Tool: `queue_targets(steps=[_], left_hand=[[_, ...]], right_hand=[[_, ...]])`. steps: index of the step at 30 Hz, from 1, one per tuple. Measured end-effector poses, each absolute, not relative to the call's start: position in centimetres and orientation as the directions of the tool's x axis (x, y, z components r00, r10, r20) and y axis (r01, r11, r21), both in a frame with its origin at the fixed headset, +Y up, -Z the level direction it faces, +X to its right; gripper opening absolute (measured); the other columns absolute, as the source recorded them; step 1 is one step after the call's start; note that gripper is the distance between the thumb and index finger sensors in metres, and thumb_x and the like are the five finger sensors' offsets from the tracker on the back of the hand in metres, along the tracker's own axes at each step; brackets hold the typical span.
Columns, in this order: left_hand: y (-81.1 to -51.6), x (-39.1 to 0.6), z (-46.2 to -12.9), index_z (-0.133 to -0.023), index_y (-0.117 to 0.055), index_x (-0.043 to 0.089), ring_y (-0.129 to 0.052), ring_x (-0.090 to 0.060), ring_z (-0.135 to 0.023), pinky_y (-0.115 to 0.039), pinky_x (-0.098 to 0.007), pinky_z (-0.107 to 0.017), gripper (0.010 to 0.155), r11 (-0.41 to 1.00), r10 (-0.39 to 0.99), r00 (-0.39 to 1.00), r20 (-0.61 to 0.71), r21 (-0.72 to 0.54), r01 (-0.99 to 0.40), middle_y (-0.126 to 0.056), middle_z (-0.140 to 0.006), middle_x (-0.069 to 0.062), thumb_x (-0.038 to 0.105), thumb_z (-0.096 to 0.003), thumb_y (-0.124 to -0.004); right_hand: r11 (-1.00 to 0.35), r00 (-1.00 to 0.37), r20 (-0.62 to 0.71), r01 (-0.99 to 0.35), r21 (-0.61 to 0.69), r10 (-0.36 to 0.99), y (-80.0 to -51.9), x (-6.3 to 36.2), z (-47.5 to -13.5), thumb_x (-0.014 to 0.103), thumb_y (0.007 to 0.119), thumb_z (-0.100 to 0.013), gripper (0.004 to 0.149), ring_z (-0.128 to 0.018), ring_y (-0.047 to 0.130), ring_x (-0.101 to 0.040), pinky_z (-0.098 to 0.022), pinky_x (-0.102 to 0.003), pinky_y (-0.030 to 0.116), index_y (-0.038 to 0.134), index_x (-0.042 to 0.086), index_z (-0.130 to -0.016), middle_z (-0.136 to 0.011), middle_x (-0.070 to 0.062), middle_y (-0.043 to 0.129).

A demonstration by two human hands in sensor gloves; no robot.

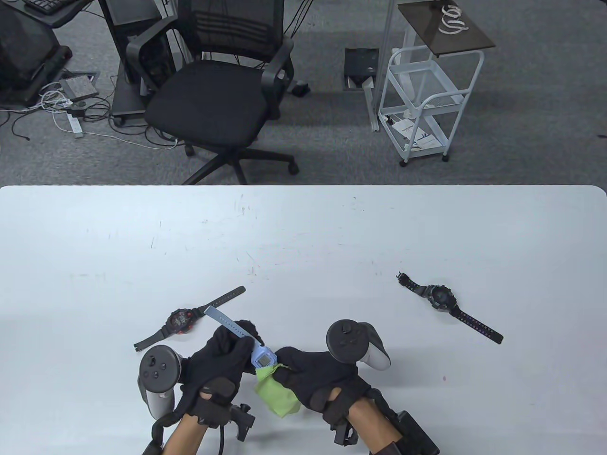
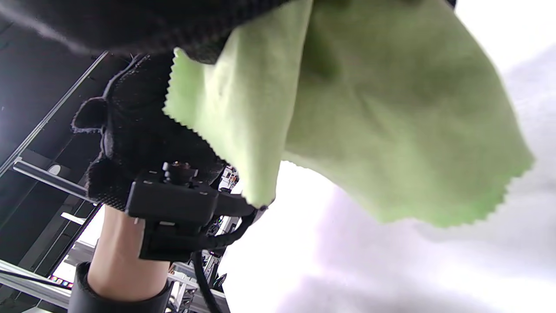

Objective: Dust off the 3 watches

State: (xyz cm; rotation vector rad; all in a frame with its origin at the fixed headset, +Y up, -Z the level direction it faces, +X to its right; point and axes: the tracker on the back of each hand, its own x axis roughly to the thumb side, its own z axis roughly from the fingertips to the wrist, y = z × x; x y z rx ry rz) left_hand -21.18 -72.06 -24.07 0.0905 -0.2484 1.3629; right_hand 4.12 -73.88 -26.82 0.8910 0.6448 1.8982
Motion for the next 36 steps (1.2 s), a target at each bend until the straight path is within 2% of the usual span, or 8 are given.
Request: queue_targets(steps=[4, 10, 16, 21, 24, 28, 33, 36], left_hand=[[-72.03, -21.21, -24.12, -0.09, -0.08, 0.007, -0.112, -0.022, -0.035, -0.095, -0.047, -0.038, 0.047, 0.212, 0.953, 0.19, 0.236, -0.074, -0.974, -0.102, -0.071, -0.007, 0.031, -0.0495, -0.082], [-72.02, -21.09, -24.17, -0.09, -0.08, 0.008, -0.112, -0.023, -0.036, -0.094, -0.048, -0.039, 0.047, 0.228, 0.947, 0.203, 0.251, -0.075, -0.971, -0.102, -0.071, -0.008, 0.031, -0.0495, -0.082], [-72.04, -21.41, -24.32, -0.091, -0.08, 0.008, -0.112, -0.023, -0.037, -0.094, -0.049, -0.04, 0.047, 0.205, 0.952, 0.185, 0.246, -0.061, -0.977, -0.101, -0.072, -0.007, 0.031, -0.0499, -0.082], [-72.02, -21.32, -24.34, -0.091, -0.08, 0.008, -0.111, -0.023, -0.038, -0.093, -0.049, -0.041, 0.047, 0.2, 0.952, 0.18, 0.248, -0.056, -0.978, -0.101, -0.072, -0.007, 0.031, -0.05, -0.082], [-72.09, -21.38, -24.41, -0.091, -0.08, 0.008, -0.111, -0.023, -0.038, -0.093, -0.049, -0.042, 0.047, 0.189, 0.955, 0.17, 0.244, -0.057, -0.98, -0.101, -0.073, -0.007, 0.031, -0.0501, -0.081], [-72.12, -21.69, -24.6, -0.091, -0.079, 0.008, -0.111, -0.023, -0.038, -0.093, -0.049, -0.042, 0.047, 0.174, 0.958, 0.156, 0.241, -0.055, -0.983, -0.101, -0.073, -0.007, 0.031, -0.0501, -0.081], [-72.04, -21.69, -24.6, -0.091, -0.08, 0.008, -0.111, -0.023, -0.038, -0.093, -0.05, -0.042, 0.047, 0.17, 0.958, 0.154, 0.244, -0.047, -0.984, -0.101, -0.073, -0.007, 0.031, -0.0501, -0.081], [-72.06, -21.79, -24.58, -0.091, -0.079, 0.009, -0.111, -0.023, -0.038, -0.093, -0.049, -0.042, 0.047, 0.169, 0.958, 0.154, 0.244, -0.044, -0.985, -0.101, -0.073, -0.007, 0.031, -0.0502, -0.081]], right_hand=[[-0.473, -0.353, 0.326, -0.513, 0.716, 0.877, -73.81, 4.21, -26.73, 0.048, 0.067, -0.065, 0.048, -0.069, 0.094, -0.02, -0.064, -0.058, 0.069, 0.075, 0.015, -0.099, -0.08, -0.001, 0.089], [-0.511, -0.399, 0.342, -0.481, 0.712, 0.851, -73.64, 4.52, -26.66, 0.04, 0.07, -0.064, 0.049, -0.079, 0.088, -0.021, -0.069, -0.059, 0.065, 0.064, 0.019, -0.108, -0.09, -0.002, 0.082], [-0.521, -0.408, 0.34, -0.52, 0.676, 0.848, -73.66, 4.79, -26.72, 0.048, 0.068, -0.065, 0.047, -0.069, 0.093, -0.02, -0.065, -0.057, 0.069, 0.074, 0.017, -0.1, -0.08, 0.0, 0.089], [-0.516, -0.421, 0.329, -0.484, 0.707, 0.845, -73.78, 4.78, -26.67, 0.042, 0.068, -0.064, 0.048, -0.077, 0.088, -0.021, -0.068, -0.059, 0.065, 0.065, 0.02, -0.107, -0.089, -0.002, 0.083], [-0.52, -0.419, 0.332, -0.498, 0.694, 0.845, -73.68, 4.85, -26.66, 0.043, 0.068, -0.064, 0.048, -0.075, 0.09, -0.021, -0.067, -0.058, 0.066, 0.067, 0.019, -0.106, -0.087, -0.001, 0.084], [-0.518, -0.419, 0.327, -0.518, 0.681, 0.847, -73.6, 5.04, -26.79, 0.048, 0.067, -0.065, 0.047, -0.068, 0.094, -0.019, -0.064, -0.057, 0.069, 0.075, 0.017, -0.099, -0.078, -0.001, 0.09], [-0.539, -0.428, 0.349, -0.495, 0.681, 0.834, -73.72, 4.97, -26.7, 0.043, 0.068, -0.064, 0.047, -0.075, 0.089, -0.021, -0.068, -0.058, 0.066, 0.067, 0.02, -0.105, -0.087, -0.002, 0.084], [-0.54, -0.421, 0.354, -0.507, 0.671, 0.835, -73.7, 4.93, -26.71, 0.045, 0.068, -0.065, 0.046, -0.073, 0.091, -0.02, -0.066, -0.058, 0.067, 0.069, 0.019, -0.104, -0.084, -0.001, 0.086]])
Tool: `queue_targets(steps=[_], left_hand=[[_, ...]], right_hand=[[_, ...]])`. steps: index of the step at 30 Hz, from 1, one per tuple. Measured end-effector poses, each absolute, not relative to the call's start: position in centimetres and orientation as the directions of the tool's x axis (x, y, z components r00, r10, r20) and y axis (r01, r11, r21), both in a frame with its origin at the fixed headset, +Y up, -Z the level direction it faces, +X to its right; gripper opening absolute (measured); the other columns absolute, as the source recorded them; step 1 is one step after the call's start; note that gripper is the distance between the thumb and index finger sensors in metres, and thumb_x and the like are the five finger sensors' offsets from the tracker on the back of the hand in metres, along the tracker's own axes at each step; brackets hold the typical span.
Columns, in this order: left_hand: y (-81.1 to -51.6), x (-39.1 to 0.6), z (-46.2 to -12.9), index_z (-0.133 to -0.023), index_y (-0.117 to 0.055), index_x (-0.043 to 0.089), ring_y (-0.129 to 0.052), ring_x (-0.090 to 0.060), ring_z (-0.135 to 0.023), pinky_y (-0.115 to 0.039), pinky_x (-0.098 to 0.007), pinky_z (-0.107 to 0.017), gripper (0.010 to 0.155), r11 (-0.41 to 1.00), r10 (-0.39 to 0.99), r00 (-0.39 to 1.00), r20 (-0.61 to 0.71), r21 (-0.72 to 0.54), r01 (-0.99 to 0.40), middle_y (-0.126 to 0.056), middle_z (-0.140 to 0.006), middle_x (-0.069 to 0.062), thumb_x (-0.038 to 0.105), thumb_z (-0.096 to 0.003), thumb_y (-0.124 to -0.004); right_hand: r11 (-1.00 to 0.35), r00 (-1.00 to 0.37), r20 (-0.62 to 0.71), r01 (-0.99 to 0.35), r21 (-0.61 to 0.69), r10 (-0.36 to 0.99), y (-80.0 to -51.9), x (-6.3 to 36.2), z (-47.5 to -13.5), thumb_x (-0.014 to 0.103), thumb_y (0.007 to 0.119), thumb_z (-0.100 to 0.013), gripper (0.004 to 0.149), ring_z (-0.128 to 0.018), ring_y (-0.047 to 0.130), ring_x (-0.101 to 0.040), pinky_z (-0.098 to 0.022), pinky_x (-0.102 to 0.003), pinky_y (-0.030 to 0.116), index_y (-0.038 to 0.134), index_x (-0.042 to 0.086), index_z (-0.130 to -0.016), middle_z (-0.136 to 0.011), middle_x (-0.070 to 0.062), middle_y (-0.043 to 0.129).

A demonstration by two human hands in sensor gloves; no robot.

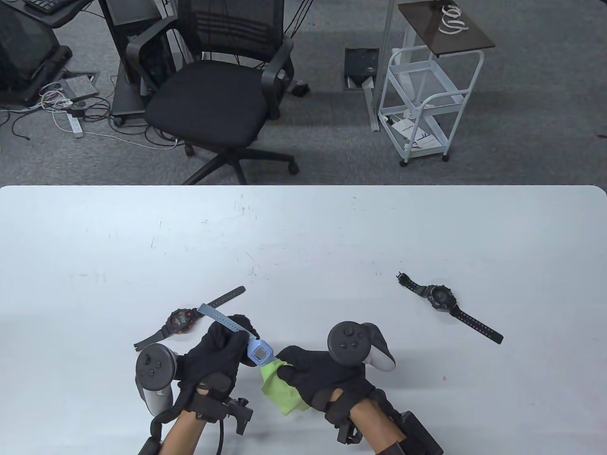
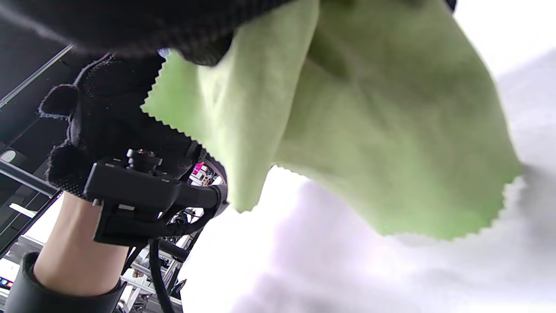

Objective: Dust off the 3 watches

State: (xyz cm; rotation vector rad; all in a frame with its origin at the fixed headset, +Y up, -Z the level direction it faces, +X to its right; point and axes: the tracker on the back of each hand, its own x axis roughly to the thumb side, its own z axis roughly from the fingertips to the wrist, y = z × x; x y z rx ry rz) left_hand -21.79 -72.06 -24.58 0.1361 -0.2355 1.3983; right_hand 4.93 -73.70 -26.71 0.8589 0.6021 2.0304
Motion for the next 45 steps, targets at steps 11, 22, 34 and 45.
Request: queue_targets(steps=[11, 22, 34, 45], left_hand=[[-72.05, -22.01, -24.63, -0.091, -0.079, 0.009, -0.111, -0.023, -0.038, -0.093, -0.05, -0.043, 0.047, 0.141, 0.963, 0.127, 0.239, -0.041, -0.989, -0.101, -0.073, -0.007, 0.032, -0.0505, -0.081], [-72.09, -22.19, -24.6, -0.091, -0.079, 0.009, -0.111, -0.023, -0.038, -0.092, -0.05, -0.043, 0.047, 0.135, 0.964, 0.124, 0.236, -0.033, -0.99, -0.101, -0.073, -0.007, 0.032, -0.0505, -0.081], [-71.96, -22.75, -24.53, -0.092, -0.079, 0.009, -0.111, -0.023, -0.039, -0.092, -0.05, -0.043, 0.047, 0.111, 0.965, 0.105, 0.24, -0.013, -0.994, -0.1, -0.074, -0.006, 0.032, -0.0507, -0.081], [-71.87, -22.81, -24.45, -0.092, -0.078, 0.009, -0.111, -0.023, -0.039, -0.092, -0.05, -0.043, 0.047, 0.112, 0.963, 0.107, 0.249, -0.007, -0.994, -0.1, -0.074, -0.006, 0.032, -0.0508, -0.081]], right_hand=[[-0.54, -0.411, 0.36, -0.521, 0.662, 0.838, -73.66, 4.93, -26.73, 0.045, 0.067, -0.065, 0.046, -0.074, 0.09, -0.02, -0.067, -0.058, 0.067, 0.068, 0.019, -0.104, -0.085, -0.001, 0.085], [-0.547, -0.421, 0.359, -0.528, 0.649, 0.833, -73.71, 5.08, -26.81, 0.046, 0.067, -0.065, 0.046, -0.071, 0.092, -0.02, -0.066, -0.057, 0.068, 0.07, 0.018, -0.102, -0.083, -0.001, 0.087], [-0.578, -0.421, 0.397, -0.552, 0.601, 0.815, -73.51, 5.2, -26.64, 0.048, 0.067, -0.065, 0.046, -0.072, 0.092, -0.019, -0.066, -0.057, 0.068, 0.072, 0.02, -0.102, -0.083, 0.0, 0.088], [-0.569, -0.421, 0.384, -0.557, 0.605, 0.822, -73.34, 5.4, -26.64, 0.048, 0.067, -0.065, 0.046, -0.071, 0.093, -0.019, -0.065, -0.057, 0.069, 0.072, 0.02, -0.102, -0.082, 0.0, 0.088]])
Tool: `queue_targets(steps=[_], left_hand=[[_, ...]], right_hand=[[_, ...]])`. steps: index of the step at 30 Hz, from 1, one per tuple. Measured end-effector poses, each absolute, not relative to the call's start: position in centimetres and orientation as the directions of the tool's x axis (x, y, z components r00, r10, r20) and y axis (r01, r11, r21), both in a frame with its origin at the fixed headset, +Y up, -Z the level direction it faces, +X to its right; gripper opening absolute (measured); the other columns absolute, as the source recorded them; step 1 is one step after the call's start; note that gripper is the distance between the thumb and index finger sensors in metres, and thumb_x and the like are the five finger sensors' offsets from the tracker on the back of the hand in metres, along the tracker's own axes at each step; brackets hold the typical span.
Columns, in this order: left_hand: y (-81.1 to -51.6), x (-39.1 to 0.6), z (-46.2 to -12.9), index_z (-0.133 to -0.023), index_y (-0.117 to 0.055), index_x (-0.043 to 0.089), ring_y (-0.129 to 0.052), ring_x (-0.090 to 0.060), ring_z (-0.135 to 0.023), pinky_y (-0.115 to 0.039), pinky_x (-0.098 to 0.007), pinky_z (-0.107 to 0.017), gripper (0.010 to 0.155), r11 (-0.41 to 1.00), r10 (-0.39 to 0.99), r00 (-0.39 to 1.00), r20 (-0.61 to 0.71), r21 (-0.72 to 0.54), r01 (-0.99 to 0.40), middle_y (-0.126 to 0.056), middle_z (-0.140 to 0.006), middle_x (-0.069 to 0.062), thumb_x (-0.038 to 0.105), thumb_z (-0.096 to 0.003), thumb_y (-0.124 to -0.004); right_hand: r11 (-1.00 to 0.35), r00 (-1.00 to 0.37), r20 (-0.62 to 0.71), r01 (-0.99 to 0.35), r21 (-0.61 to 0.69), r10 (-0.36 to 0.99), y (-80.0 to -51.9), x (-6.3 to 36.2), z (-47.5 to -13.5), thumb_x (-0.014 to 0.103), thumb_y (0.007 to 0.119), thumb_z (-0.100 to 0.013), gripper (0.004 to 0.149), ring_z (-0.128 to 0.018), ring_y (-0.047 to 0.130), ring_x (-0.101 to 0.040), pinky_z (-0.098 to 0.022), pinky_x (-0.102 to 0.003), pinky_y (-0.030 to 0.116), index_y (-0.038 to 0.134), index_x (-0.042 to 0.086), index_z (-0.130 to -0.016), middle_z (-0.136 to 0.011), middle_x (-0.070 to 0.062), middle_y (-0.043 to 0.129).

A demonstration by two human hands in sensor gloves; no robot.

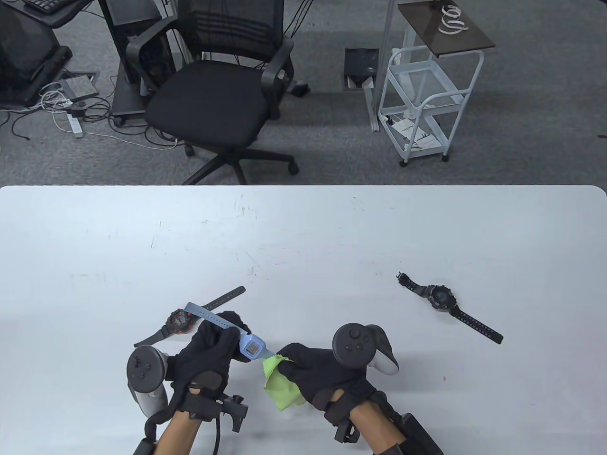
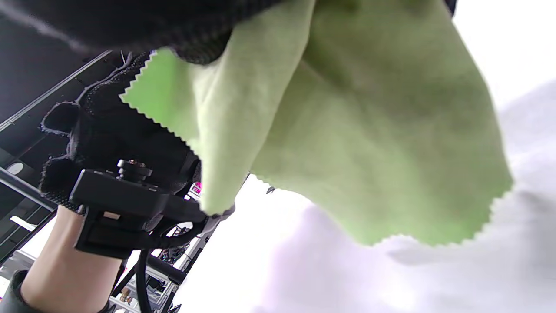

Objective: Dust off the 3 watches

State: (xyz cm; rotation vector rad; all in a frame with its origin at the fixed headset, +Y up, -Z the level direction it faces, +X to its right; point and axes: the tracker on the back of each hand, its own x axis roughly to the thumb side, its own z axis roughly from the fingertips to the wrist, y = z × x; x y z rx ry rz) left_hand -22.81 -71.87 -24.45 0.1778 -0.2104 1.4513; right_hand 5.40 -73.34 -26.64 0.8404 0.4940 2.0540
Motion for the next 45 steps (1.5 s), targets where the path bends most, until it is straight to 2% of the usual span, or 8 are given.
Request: queue_targets(steps=[4, 8, 13, 18, 26, 32, 39, 45], left_hand=[[-71.86, -22.82, -24.44, -0.092, -0.078, 0.009, -0.111, -0.023, -0.039, -0.092, -0.05, -0.043, 0.047, 0.112, 0.963, 0.107, 0.249, -0.008, -0.994, -0.1, -0.074, -0.006, 0.032, -0.0508, -0.081], [-71.8, -22.89, -24.37, -0.092, -0.078, 0.009, -0.111, -0.023, -0.039, -0.092, -0.05, -0.043, 0.047, 0.107, 0.963, 0.103, 0.25, -0.002, -0.994, -0.1, -0.074, -0.007, 0.032, -0.0508, -0.081], [-71.84, -23.14, -24.39, -0.092, -0.078, 0.009, -0.111, -0.023, -0.039, -0.092, -0.05, -0.043, 0.047, 0.109, 0.963, 0.106, 0.249, 0.004, -0.994, -0.1, -0.074, -0.006, 0.032, -0.0508, -0.081], [-71.84, -23.1, -24.34, -0.092, -0.078, 0.009, -0.111, -0.023, -0.039, -0.092, -0.05, -0.043, 0.047, 0.12, 0.961, 0.117, 0.252, 0.005, -0.993, -0.1, -0.074, -0.006, 0.032, -0.0508, -0.081], [-71.82, -23.3, -24.29, -0.092, -0.078, 0.009, -0.111, -0.023, -0.039, -0.092, -0.05, -0.043, 0.047, 0.118, 0.961, 0.117, 0.249, 0.014, -0.993, -0.1, -0.074, -0.006, 0.032, -0.0509, -0.081], [-71.71, -23.45, -24.23, -0.092, -0.078, 0.009, -0.111, -0.023, -0.039, -0.092, -0.05, -0.043, 0.047, 0.106, 0.963, 0.108, 0.248, 0.022, -0.994, -0.1, -0.075, -0.006, 0.032, -0.0509, -0.081], [-71.7, -23.56, -24.23, -0.092, -0.078, 0.009, -0.111, -0.023, -0.039, -0.092, -0.05, -0.043, 0.047, 0.104, 0.964, 0.108, 0.244, 0.026, -0.994, -0.1, -0.075, -0.006, 0.032, -0.051, -0.08], [-71.65, -23.61, -24.23, -0.092, -0.078, 0.009, -0.111, -0.023, -0.039, -0.092, -0.05, -0.043, 0.047, 0.095, 0.965, 0.099, 0.244, 0.031, -0.995, -0.1, -0.075, -0.006, 0.032, -0.0508, -0.081]], right_hand=[[-0.565, -0.424, 0.377, -0.555, 0.61, 0.824, -73.34, 5.47, -26.7, 0.049, 0.066, -0.065, 0.046, -0.068, 0.095, -0.018, -0.064, -0.056, 0.07, 0.074, 0.019, -0.099, -0.079, 0.0, 0.09], [-0.573, -0.431, 0.381, -0.545, 0.612, 0.818, -73.42, 5.41, -26.64, 0.046, 0.067, -0.065, 0.046, -0.073, 0.092, -0.019, -0.066, -0.057, 0.068, 0.069, 0.021, -0.104, -0.085, -0.001, 0.087], [-0.57, -0.431, 0.376, -0.554, 0.606, 0.82, -73.38, 5.44, -26.76, 0.05, 0.066, -0.065, 0.047, -0.065, 0.096, -0.017, -0.063, -0.055, 0.072, 0.075, 0.018, -0.098, -0.076, 0.001, 0.091], [-0.571, -0.436, 0.374, -0.549, 0.61, 0.819, -73.68, 5.37, -26.85, 0.048, 0.067, -0.064, 0.046, -0.069, 0.094, -0.018, -0.065, -0.056, 0.07, 0.072, 0.02, -0.101, -0.081, 0.0, 0.089], [-0.571, -0.438, 0.372, -0.546, 0.614, 0.819, -73.65, 5.28, -27.04, 0.053, 0.066, -0.065, 0.047, -0.063, 0.097, -0.016, -0.062, -0.055, 0.073, 0.078, 0.017, -0.094, -0.073, 0.002, 0.093], [-0.565, -0.427, 0.376, -0.543, 0.621, 0.823, -73.67, 5.2, -27.06, 0.046, 0.067, -0.064, 0.047, -0.073, 0.093, -0.019, -0.066, -0.056, 0.069, 0.069, 0.02, -0.103, -0.085, 0.0, 0.087], [-0.575, -0.44, 0.374, -0.557, 0.599, 0.816, -73.43, 5.4, -27.19, 0.052, 0.067, -0.064, 0.047, -0.063, 0.098, -0.015, -0.061, -0.054, 0.074, 0.078, 0.017, -0.093, -0.073, 0.003, 0.093], [-0.586, -0.451, 0.379, -0.548, 0.597, 0.808, -73.56, 5.4, -27.03, 0.045, 0.067, -0.064, 0.047, -0.075, 0.092, -0.018, -0.066, -0.056, 0.069, 0.067, 0.019, -0.104, -0.087, 0.0, 0.086]])
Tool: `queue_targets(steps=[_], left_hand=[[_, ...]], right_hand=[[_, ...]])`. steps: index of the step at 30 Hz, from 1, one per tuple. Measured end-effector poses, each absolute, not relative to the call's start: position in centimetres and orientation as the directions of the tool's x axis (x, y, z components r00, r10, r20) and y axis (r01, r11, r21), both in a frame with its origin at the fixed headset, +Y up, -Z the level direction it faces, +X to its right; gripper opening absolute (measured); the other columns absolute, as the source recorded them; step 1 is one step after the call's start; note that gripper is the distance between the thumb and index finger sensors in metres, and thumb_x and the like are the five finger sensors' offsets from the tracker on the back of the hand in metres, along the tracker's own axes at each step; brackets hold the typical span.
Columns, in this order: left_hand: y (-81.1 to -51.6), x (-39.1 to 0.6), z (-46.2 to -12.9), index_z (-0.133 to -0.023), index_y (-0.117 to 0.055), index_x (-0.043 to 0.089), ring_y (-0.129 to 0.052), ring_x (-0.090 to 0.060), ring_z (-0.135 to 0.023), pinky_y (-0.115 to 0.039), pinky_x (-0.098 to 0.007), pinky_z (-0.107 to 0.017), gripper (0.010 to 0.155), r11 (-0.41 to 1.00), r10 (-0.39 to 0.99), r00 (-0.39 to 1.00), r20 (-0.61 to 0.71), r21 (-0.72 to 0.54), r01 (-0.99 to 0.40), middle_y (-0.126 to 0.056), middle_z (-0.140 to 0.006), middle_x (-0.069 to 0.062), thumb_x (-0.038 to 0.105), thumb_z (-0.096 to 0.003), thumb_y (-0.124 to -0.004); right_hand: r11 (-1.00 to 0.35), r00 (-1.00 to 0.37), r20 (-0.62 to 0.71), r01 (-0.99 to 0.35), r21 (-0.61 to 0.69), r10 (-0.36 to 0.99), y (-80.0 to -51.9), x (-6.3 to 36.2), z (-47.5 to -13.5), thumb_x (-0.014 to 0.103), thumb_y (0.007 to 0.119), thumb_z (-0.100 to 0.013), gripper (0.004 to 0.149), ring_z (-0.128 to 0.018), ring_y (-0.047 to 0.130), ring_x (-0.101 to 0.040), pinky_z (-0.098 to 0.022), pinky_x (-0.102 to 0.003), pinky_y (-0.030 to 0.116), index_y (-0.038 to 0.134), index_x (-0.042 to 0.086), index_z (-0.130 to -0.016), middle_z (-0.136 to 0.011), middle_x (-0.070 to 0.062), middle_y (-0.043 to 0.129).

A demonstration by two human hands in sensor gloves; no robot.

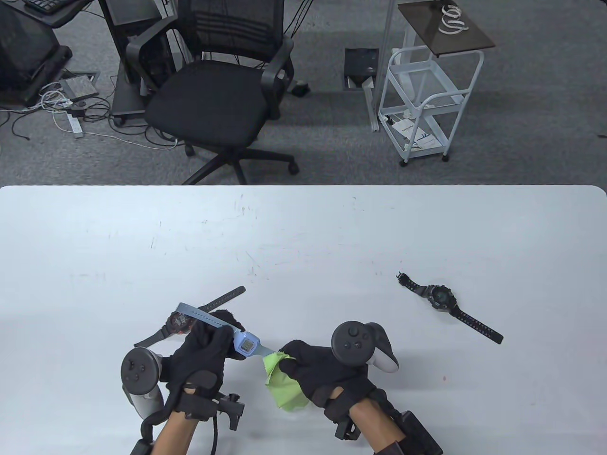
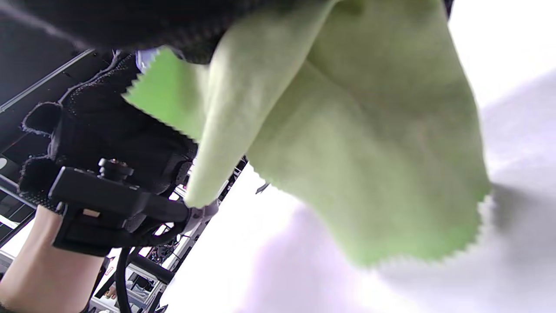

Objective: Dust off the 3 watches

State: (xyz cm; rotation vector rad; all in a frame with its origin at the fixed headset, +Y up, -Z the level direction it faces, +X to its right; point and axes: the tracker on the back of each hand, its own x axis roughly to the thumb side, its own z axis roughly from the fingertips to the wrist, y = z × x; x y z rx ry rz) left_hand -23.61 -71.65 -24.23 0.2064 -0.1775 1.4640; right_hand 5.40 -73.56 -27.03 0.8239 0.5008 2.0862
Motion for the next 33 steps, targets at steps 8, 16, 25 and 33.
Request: queue_targets(steps=[8, 16, 25, 33], left_hand=[[-71.6, -23.7, -24.3, -0.092, -0.078, 0.009, -0.111, -0.023, -0.039, -0.092, -0.05, -0.043, 0.047, 0.084, 0.966, 0.09, 0.244, 0.032, -0.996, -0.1, -0.075, -0.006, 0.032, -0.051, -0.08], [-71.5, -23.8, -24.2, -0.092, -0.078, 0.009, -0.111, -0.023, -0.039, -0.092, -0.05, -0.043, 0.047, 0.078, 0.965, 0.086, 0.247, 0.044, -0.996, -0.1, -0.075, -0.006, 0.032, -0.0511, -0.08], [-71.4, -24.8, -24.1, -0.093, -0.076, 0.01, -0.111, -0.022, -0.04, -0.092, -0.049, -0.044, 0.047, 0.038, 0.969, 0.061, 0.241, 0.1, -0.994, -0.099, -0.076, -0.005, 0.033, -0.0519, -0.08], [-71.2, -25.4, -24.0, -0.094, -0.075, 0.01, -0.111, -0.022, -0.042, -0.092, -0.049, -0.045, 0.048, 0.008, 0.971, 0.039, 0.236, 0.133, -0.991, -0.098, -0.078, -0.005, 0.034, -0.0529, -0.079]], right_hand=[[-0.585, -0.447, 0.381, -0.56, 0.587, 0.809, -73.2, 5.8, -26.9, 0.049, 0.069, -0.064, 0.046, -0.071, 0.094, -0.018, -0.065, -0.055, 0.071, 0.072, 0.019, -0.099, -0.083, 0.001, 0.089], [-0.576, -0.445, 0.371, -0.565, 0.59, 0.815, -73.1, 6.1, -26.9, 0.05, 0.071, -0.064, 0.044, -0.069, 0.097, -0.018, -0.064, -0.055, 0.073, 0.076, 0.018, -0.095, -0.08, 0.001, 0.092], [-0.637, -0.5, 0.399, -0.553, 0.537, 0.769, -72.4, 7.1, -27.0, 0.048, 0.071, -0.067, 0.043, -0.076, 0.093, -0.023, -0.064, -0.058, 0.069, 0.073, 0.019, -0.1, -0.087, -0.002, 0.089], [-0.922, -0.624, 0.68, -0.237, 0.306, 0.386, -70.4, 3.1, -23.9, 0.05, 0.071, -0.067, 0.044, -0.084, 0.088, -0.025, -0.066, -0.057, 0.068, 0.073, 0.026, -0.103, -0.094, -0.002, 0.084]])
